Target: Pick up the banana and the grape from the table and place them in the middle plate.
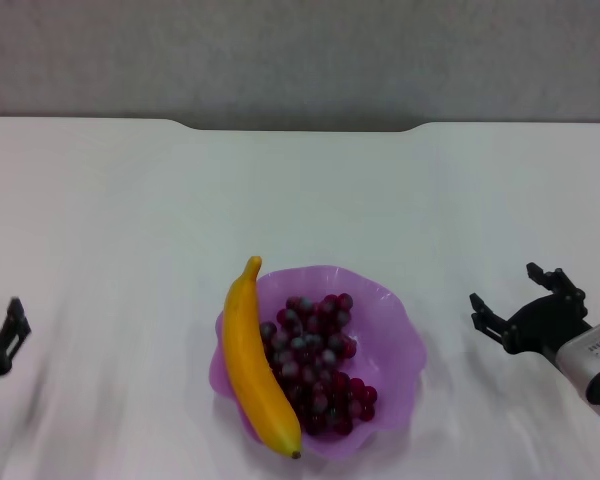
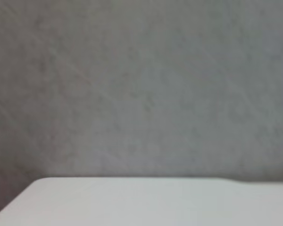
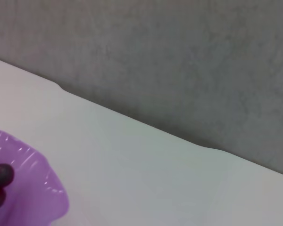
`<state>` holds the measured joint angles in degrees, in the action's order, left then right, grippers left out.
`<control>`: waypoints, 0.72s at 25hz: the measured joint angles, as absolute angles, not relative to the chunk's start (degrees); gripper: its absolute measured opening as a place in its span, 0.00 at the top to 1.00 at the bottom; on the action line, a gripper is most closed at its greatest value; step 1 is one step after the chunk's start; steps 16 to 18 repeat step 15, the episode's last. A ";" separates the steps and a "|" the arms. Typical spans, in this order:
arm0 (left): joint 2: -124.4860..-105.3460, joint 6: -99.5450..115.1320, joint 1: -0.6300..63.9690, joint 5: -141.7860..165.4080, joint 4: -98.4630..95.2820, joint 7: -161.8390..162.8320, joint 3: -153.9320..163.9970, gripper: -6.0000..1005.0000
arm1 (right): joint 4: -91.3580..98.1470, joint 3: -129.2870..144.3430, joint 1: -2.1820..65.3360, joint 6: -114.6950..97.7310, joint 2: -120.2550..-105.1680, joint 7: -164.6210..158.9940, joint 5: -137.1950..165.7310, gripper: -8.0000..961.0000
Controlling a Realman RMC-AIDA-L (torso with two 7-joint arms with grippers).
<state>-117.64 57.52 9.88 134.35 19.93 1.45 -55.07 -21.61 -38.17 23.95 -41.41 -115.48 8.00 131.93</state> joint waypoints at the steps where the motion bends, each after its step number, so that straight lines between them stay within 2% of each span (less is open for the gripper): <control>1: -117.75 57.53 9.28 135.54 19.87 0.05 -55.06 0.12 | -21.82 -38.52 23.81 -41.43 -115.49 7.92 130.99 0.07; 8: -118.13 57.63 6.70 135.76 20.85 -0.39 -52.71 0.12 | -21.91 -38.63 23.93 -40.43 -115.31 6.65 127.82 0.07; 18: -118.08 54.34 7.91 132.31 20.78 4.70 -51.03 0.12 | -21.77 -38.99 26.86 -33.98 -115.15 6.59 123.45 0.07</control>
